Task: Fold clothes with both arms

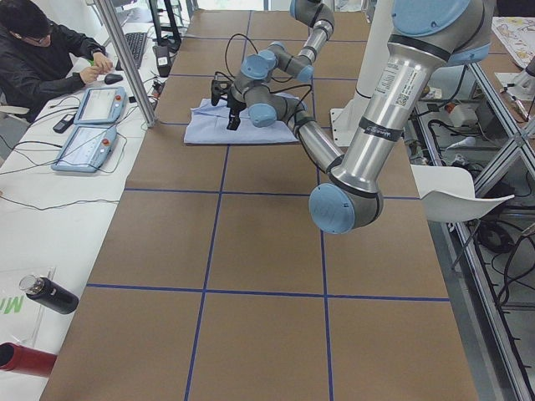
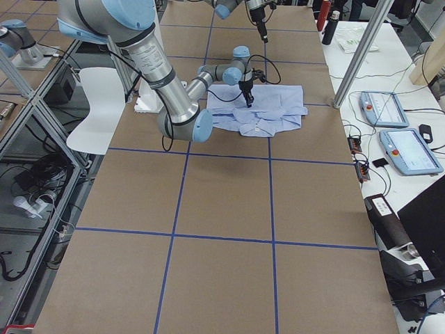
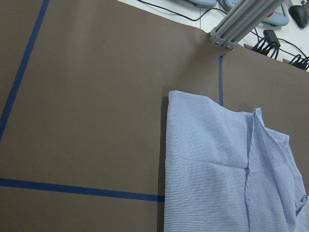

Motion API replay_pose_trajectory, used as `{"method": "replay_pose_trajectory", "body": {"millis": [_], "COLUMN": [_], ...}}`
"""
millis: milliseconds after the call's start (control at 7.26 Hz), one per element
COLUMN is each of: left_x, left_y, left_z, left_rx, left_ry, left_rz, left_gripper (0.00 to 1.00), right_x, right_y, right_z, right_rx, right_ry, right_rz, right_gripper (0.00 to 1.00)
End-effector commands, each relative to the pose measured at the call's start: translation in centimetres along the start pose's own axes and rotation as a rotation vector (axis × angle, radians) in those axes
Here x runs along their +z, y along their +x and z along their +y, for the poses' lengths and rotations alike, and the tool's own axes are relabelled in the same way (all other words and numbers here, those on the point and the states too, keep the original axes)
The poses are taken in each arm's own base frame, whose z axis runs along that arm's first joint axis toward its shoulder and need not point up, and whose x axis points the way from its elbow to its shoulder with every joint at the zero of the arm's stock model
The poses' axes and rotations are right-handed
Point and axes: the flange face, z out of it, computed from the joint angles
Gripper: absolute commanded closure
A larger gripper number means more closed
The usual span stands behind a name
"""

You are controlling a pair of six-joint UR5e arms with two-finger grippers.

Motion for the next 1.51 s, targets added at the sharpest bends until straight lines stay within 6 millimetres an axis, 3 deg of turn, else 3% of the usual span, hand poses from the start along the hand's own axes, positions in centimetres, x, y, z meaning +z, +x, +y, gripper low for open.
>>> {"method": "replay_pose_trajectory", "body": {"millis": [0, 138, 413, 688, 964, 1239, 1377], "left_x": [-0.2, -0.2, -0.2, -0.3, -0.4, -0.5, -0.6], "left_y": [0.2, 0.2, 0.2, 0.2, 0.4, 0.9, 1.1], "left_z": [0.0, 0.0, 0.0, 0.1, 0.1, 0.1, 0.3], "left_rx": [0.0, 0.001, 0.001, 0.001, 0.002, -0.025, -0.037], "left_ry": [0.0, 0.0, 0.0, 0.001, 0.001, 0.0, -0.024], "left_rz": [0.004, 0.006, 0.006, 0.007, 0.01, 0.017, 0.028], "left_gripper": [0.0, 0.0, 0.0, 0.0, 0.0, 0.0, 0.0], "right_x": [0.0, 0.0, -1.0, -3.5, -5.6, -7.3, -7.2], "right_y": [0.1, 0.2, 0.7, 2.9, 7.3, 14.7, 17.1], "right_z": [-0.1, -0.1, -0.7, -0.4, -0.2, -0.1, -0.1], "right_rx": [0.001, 0.002, 0.01, 0.026, 0.062, 0.136, 0.165], "right_ry": [0.001, 0.001, 0.009, 0.017, 0.002, -0.049, -0.074], "right_rz": [0.001, 0.001, -0.004, -0.016, -0.067, -0.122, -0.133], "right_gripper": [0.91, 0.99, 1.0, 1.0, 1.0, 1.0, 1.0]}}
